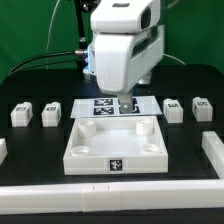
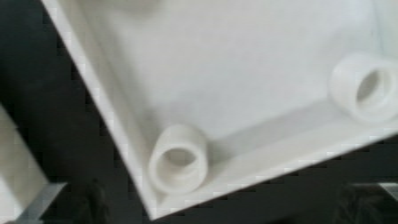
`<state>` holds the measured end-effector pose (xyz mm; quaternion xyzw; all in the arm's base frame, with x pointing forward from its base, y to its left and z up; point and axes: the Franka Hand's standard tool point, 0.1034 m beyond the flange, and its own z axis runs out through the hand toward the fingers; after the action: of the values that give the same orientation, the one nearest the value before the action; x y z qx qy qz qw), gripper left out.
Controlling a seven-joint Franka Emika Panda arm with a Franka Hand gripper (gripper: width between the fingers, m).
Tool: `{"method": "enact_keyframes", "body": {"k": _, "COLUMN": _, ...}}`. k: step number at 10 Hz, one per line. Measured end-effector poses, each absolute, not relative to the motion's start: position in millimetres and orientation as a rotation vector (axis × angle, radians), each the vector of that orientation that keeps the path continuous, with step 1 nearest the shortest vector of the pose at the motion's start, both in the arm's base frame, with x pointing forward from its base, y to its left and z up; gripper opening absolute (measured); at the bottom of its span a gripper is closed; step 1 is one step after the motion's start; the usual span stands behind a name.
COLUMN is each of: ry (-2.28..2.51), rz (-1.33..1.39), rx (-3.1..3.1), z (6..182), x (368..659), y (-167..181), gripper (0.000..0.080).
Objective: Assemble one leg
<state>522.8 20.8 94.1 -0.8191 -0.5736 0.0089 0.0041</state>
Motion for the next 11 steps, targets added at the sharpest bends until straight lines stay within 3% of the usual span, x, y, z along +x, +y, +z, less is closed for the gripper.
{"method": "enact_keyframes", "body": {"k": 6, "ry": -1.823, "rz": 0.052, "rx": -2.536, "z": 88.6, "x": 513, "y": 14, "gripper": 0.065}}
{"method": "enact_keyframes", "body": {"k": 11, "ry": -2.146, "rz": 0.124, "rx": -2.191, "z": 71.5, "x": 452, "y": -10, "gripper": 0.065}}
